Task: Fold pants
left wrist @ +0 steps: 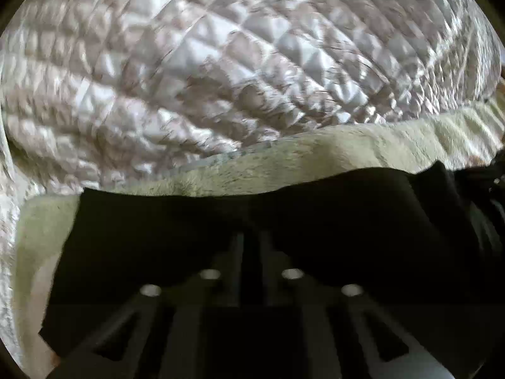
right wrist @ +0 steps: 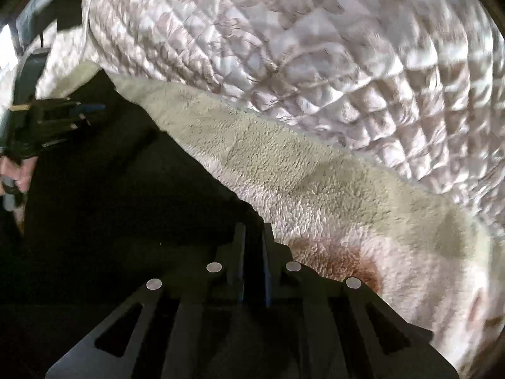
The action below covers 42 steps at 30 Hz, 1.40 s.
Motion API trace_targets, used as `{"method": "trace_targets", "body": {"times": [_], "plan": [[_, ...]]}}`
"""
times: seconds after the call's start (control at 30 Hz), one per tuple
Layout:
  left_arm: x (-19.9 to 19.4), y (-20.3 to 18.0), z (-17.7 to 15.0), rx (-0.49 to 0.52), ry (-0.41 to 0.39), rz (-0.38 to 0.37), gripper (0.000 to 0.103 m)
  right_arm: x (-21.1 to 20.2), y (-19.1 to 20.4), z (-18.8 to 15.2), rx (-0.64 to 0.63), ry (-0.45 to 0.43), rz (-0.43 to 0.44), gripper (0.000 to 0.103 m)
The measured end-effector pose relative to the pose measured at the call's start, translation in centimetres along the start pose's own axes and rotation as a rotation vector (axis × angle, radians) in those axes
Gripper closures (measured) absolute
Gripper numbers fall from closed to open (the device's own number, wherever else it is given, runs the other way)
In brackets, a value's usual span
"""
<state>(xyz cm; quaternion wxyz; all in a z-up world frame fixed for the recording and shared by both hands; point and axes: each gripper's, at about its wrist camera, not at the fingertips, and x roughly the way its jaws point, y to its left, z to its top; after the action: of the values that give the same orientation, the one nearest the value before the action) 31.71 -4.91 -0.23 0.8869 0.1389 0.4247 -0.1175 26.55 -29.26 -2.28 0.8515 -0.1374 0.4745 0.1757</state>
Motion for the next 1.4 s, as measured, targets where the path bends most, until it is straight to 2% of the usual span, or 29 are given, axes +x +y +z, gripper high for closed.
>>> {"method": "trace_targets", "body": {"times": [0.1,0.33,0.47,0.5,0.6,0.63,0.7,0.8,0.87,0.9,1.03,1.07,1.1,1.17,1.2,1.3,1.4], "plan": [[-1.4,0.4,-0.1,-0.054,-0.015,-0.004,0.099,-2.4,0.5,-0.1,0.023,-0.053,0.003,0.096],[-12.1,3.0,-2.6,-0.170,-0.173,-0.023,0.099,-13.6,4.5,-3.4,0.062,-0.254,0.041,0.096],[-18.5,2.9,-6.8,-0.233,-0.244,-0.069,0.099,-18.4,7.6,-7.2,0.082,-0.308,0.068,0.096],[-19.8,2.5,-8.3,-0.240,-0.254,-0.078,0.099,-19.6,8.6,-9.1,0.099,-0.314,0.076,0.096],[-22.4,1.1,-13.3,-0.272,-0.235,-0.110,0.099,-20.0,10.4,-13.1,0.149,-0.281,0.100,0.096],[-23.0,0.9,-15.1,-0.286,-0.221,-0.120,0.099,-19.6,11.3,-15.1,0.175,-0.240,0.106,0.096],[-23.4,0.2,-18.3,-0.304,-0.171,-0.124,0.099,-17.9,12.1,-18.4,0.243,-0.160,0.135,0.096],[-21.9,-0.5,-22.3,-0.325,-0.056,-0.144,0.098,-15.2,12.4,-22.3,0.351,-0.039,0.169,0.095],[-21.7,-0.8,-23.8,-0.328,-0.017,-0.141,0.098,-14.9,12.1,-23.3,0.429,-0.042,0.197,0.090],[-22.0,-0.8,-24.2,-0.332,-0.012,-0.143,0.098,-15.4,12.2,-23.5,0.454,-0.062,0.203,0.088],[-23.9,0.0,-24.5,-0.371,-0.045,-0.137,0.095,-17.3,12.0,-24.0,0.515,-0.135,0.215,0.065],[-24.3,0.1,-24.2,-0.372,-0.061,-0.127,0.087,-17.7,12.1,-24.4,0.530,-0.151,0.212,0.059],[-24.7,0.2,-23.7,-0.368,-0.077,-0.116,0.073,-18.3,12.3,-24.9,0.548,-0.163,0.209,0.058],[-24.7,0.0,-22.5,-0.358,-0.101,-0.108,0.056,-18.6,11.8,-25.8,0.613,-0.180,0.208,0.057],[-24.3,-0.1,-21.8,-0.352,-0.103,-0.102,0.053,-18.6,11.4,-26.4,0.661,-0.182,0.207,0.057],[-22.4,-0.9,-19.8,-0.321,-0.087,-0.093,0.052,-18.4,10.4,-27.7,0.768,-0.172,0.221,0.057],[-19.5,-2.0,-18.1,-0.286,-0.046,-0.044,0.052,-17.9,9.1,-29.1,0.874,-0.161,0.204,0.057]]}}
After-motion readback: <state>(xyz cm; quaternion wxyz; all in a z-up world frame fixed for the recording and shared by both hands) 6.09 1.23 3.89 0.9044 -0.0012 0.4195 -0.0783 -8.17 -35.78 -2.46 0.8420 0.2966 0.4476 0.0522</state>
